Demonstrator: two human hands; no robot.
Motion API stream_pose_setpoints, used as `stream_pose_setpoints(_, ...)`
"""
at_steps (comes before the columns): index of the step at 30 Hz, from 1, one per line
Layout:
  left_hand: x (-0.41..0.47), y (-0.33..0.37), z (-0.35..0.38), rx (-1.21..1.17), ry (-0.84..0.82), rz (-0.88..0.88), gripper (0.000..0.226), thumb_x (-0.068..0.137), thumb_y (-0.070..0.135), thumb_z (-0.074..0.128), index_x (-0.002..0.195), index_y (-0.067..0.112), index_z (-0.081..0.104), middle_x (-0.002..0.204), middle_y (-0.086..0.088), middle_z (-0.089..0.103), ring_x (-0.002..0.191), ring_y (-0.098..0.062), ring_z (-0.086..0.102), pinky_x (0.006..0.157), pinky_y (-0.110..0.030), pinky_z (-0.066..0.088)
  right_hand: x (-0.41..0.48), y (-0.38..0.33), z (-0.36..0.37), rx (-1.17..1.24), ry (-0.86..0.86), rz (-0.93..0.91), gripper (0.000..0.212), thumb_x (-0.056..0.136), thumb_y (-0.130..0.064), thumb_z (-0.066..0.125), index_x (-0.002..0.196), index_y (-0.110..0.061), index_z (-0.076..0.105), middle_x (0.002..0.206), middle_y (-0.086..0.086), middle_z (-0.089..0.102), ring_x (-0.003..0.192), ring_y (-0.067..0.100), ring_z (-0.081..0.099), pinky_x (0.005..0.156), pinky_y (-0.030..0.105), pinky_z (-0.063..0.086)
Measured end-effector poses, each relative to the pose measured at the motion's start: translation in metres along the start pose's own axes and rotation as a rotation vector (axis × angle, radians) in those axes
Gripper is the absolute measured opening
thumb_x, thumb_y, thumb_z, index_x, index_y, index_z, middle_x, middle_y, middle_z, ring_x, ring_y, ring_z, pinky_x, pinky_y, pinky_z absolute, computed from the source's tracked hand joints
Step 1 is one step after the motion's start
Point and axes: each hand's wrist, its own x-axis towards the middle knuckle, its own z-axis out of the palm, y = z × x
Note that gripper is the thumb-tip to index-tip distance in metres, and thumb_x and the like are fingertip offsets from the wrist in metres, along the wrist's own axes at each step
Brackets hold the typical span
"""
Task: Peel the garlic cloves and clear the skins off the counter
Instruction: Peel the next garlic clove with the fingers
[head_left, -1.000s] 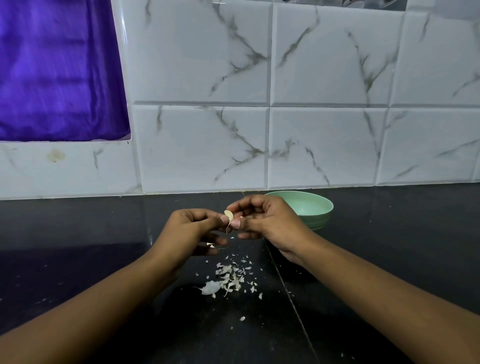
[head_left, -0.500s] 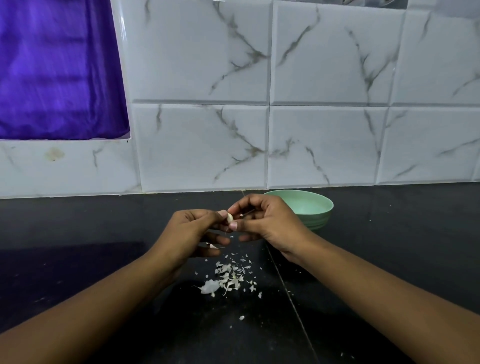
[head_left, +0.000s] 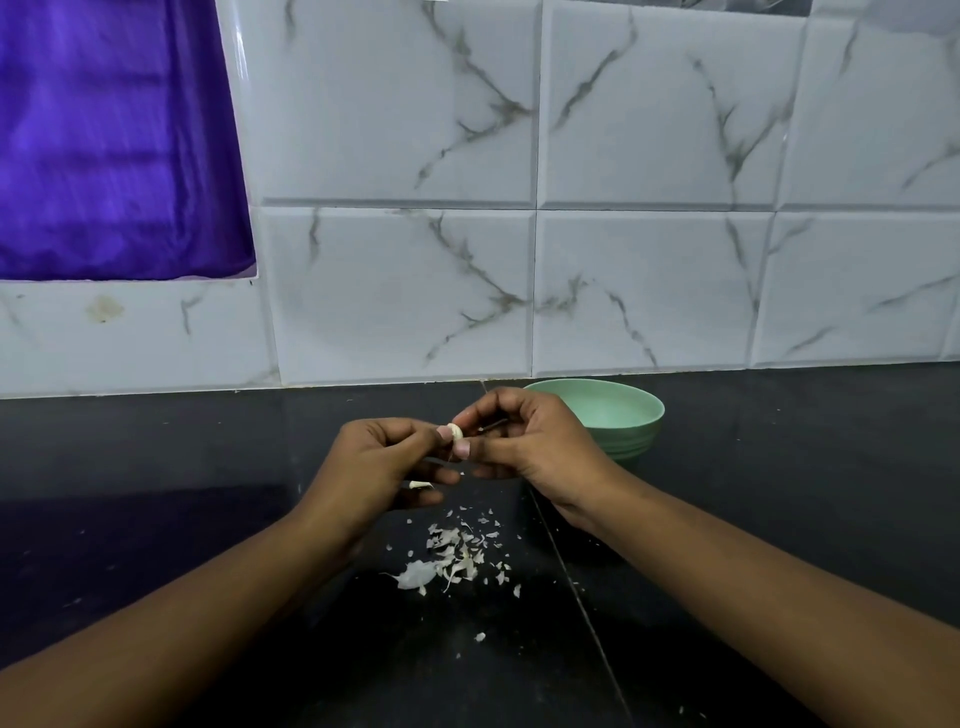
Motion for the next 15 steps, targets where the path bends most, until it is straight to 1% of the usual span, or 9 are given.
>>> stream_pose_setpoints(2,-0.0001,0.0002,0.0,-0.007,0.001,-0.004,0.019,0.089,0.013,0.061,0.074,0.01,0.072,0.069,-0.003,0.071,0.058,-0.01,0.066,0.056,-0.026,0.054,-0.0002,-0.0003,-0.0002,-0.051,0.001,-0.019,0.02,0.076,0.003,0.073,0.078,-0.015,0.065,0.085,0.014,0.067,0.076,0.018,0.061,0.061,0.025,0.055)
stream_pose_setpoints(4,-0.0006,0.0008,0.0001,-0.008,0.004,-0.007,0.019,0.09,0.011,0.059,0.076,0.011,0.071,0.07,-0.002,0.071,0.058,-0.01,0.066,0.056,-0.026,0.054,-0.0002,0.0005,-0.0006,-0.126,0.016,-0.054,0.02,0.075,-0.002,0.076,0.077,-0.019,0.066,0.082,0.011,0.068,0.073,0.016,0.061,0.062,0.03,0.055)
stream_pose_setpoints(6,-0.0016,0.0018,0.0001,-0.003,0.003,-0.007,0.019,0.09,0.01,0.059,0.077,0.013,0.072,0.072,-0.002,0.073,0.059,-0.011,0.068,0.054,-0.025,0.053,0.0003,0.002,-0.0011,-0.23,0.053,-0.115,0.019,0.075,-0.005,0.077,0.076,-0.022,0.067,0.081,0.008,0.07,0.073,0.015,0.063,0.067,0.037,0.056)
stream_pose_setpoints(7,-0.0021,0.0024,-0.0002,0.004,0.002,-0.004,0.018,0.089,0.01,0.06,0.077,0.014,0.073,0.074,-0.002,0.073,0.06,-0.012,0.068,0.054,-0.024,0.053,0.0005,0.0022,-0.0013,-0.271,0.069,-0.147,0.018,0.075,-0.007,0.077,0.077,-0.022,0.068,0.083,0.007,0.071,0.076,0.015,0.065,0.07,0.038,0.056)
stream_pose_setpoints(9,-0.0025,0.0029,-0.0014,0.018,0.013,0.005,0.016,0.086,0.009,0.063,0.077,0.015,0.074,0.076,-0.002,0.073,0.06,-0.014,0.069,0.054,-0.025,0.053,0.0004,0.002,-0.0018,-0.293,0.086,-0.188,0.015,0.077,-0.006,0.075,0.08,-0.019,0.068,0.086,0.005,0.073,0.079,0.012,0.068,0.072,0.033,0.057)
stream_pose_setpoints(12,-0.0017,0.0031,-0.0037,0.005,0.045,0.012,0.009,0.083,0.01,0.068,0.076,0.013,0.073,0.075,-0.004,0.072,0.059,-0.016,0.068,0.058,-0.03,0.055,-0.0005,-0.0006,-0.0039,-0.307,0.095,-0.22,0.012,0.078,-0.002,0.074,0.083,-0.011,0.067,0.083,0.006,0.072,0.077,0.014,0.069,0.072,0.028,0.057)
stream_pose_setpoints(15,-0.0012,0.0039,-0.0028,-0.026,0.027,0.01,0.005,0.079,0.015,0.07,0.076,0.012,0.073,0.076,-0.006,0.073,0.06,-0.015,0.068,0.059,-0.03,0.056,-0.0011,-0.0032,-0.0055,-0.395,0.091,-0.274,0.015,0.076,-0.004,0.077,0.08,-0.013,0.066,0.079,0.004,0.071,0.075,0.012,0.068,0.073,0.025,0.056)
